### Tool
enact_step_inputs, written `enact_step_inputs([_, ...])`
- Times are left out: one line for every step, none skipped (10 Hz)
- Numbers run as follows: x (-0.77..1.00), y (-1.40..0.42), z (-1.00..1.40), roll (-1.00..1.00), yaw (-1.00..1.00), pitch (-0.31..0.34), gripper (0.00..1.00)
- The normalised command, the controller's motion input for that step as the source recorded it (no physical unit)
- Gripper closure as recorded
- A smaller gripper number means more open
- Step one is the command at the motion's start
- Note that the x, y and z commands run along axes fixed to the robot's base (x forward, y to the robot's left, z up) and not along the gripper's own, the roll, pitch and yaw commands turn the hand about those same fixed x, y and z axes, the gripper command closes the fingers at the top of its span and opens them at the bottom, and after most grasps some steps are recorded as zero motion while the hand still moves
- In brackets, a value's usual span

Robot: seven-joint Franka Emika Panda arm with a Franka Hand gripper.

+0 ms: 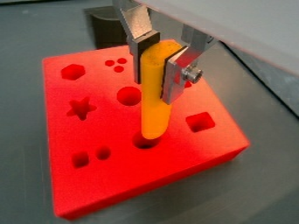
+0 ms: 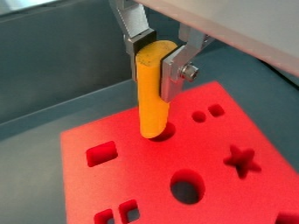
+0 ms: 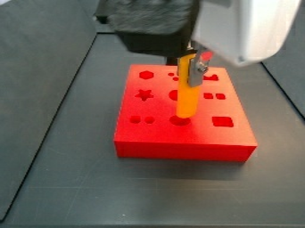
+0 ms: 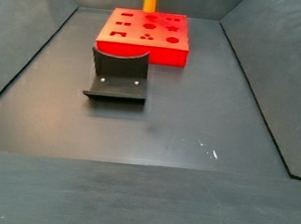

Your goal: Insert the oval object.

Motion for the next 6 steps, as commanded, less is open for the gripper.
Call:
enact_step_inputs([-0.07,0.0,-0.14,0.06,-0.93,0.197,1.0])
enact_step_inputs([-0.09,0.0,-0.1,0.05,-0.95,0.184,1.0])
enact_step_inputs([-0.02,0.0,0.0,0.0,-0.95,0.149,1.0])
enact_step_inputs([-0.03,-0.05,0.0,0.02,-0.92,0.167,1.0])
enact_step_inputs([0.37,-0.06,0.0,0.04,-0.52,0.133,1.0])
enact_step_inputs([0.39,-0.09,0.0,0.06,-0.5,0.123,1.0])
